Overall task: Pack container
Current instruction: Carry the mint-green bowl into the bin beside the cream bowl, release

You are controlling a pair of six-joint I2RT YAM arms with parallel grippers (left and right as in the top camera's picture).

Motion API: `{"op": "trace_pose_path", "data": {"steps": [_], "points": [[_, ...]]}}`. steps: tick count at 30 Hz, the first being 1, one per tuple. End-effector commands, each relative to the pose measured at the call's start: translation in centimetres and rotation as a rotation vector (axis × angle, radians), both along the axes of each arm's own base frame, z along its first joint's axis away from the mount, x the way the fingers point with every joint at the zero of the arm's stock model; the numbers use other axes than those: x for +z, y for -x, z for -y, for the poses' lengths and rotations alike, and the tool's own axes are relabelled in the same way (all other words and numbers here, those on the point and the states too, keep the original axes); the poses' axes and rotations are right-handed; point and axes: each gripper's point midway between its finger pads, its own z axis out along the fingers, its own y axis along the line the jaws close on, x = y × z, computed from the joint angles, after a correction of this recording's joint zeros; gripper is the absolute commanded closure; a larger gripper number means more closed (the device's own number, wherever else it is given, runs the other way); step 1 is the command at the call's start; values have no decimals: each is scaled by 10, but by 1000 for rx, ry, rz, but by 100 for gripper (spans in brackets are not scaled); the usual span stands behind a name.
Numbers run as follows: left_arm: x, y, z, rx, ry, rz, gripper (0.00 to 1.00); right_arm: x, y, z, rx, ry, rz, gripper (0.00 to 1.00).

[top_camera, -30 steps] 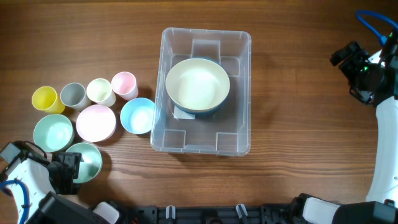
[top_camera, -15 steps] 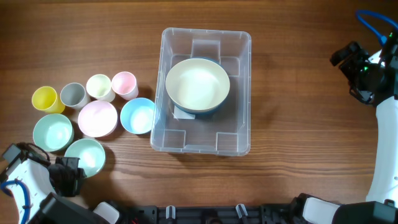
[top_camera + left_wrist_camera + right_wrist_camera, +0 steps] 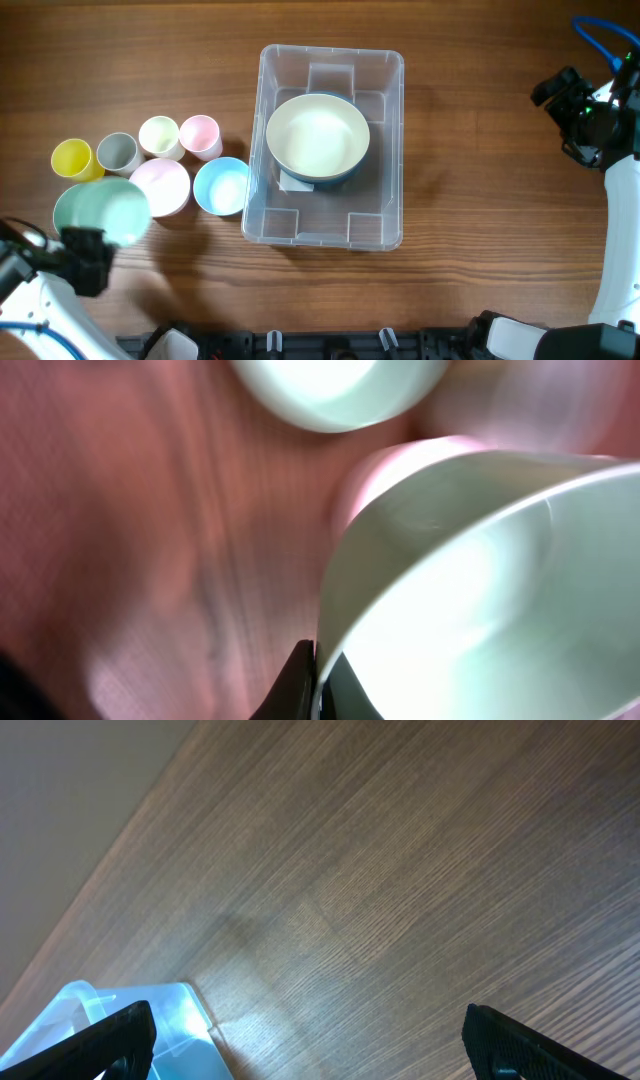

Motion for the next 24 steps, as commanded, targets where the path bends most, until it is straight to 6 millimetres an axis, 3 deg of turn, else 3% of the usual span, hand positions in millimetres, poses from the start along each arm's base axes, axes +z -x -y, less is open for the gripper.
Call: {"op": "trace_pose_path", "data": {"steps": [1, 3, 5, 10, 12, 14, 16, 20, 24], "points": [[80, -36, 9, -182, -172, 199, 96, 1, -3, 1, -11, -3, 3, 0], [111, -58, 25, -305, -248, 281, 96, 1, -3, 1, -11, -3, 3, 0], [139, -93, 62, -497, -319, 413, 96, 1, -3, 1, -11, -3, 3, 0], [155, -148, 164, -866, -324, 608, 96, 1, -3, 1, -11, -3, 3, 0], [147, -164, 213, -1004, -301, 641, 96, 1, -3, 1, -11, -3, 3, 0], [119, -177, 260, -1119, -298, 600, 96, 1, -3, 1, -11, -3, 3, 1], [88, -184, 291, -1193, -306, 536, 96, 1, -3, 1, -11, -3, 3, 0], [42, -190, 331, -1258, -257, 452, 96, 1, -3, 1, -11, -3, 3, 0], [26, -182, 340, -1287, -222, 396, 96, 1, -3, 1, -11, -3, 3, 1]]}}
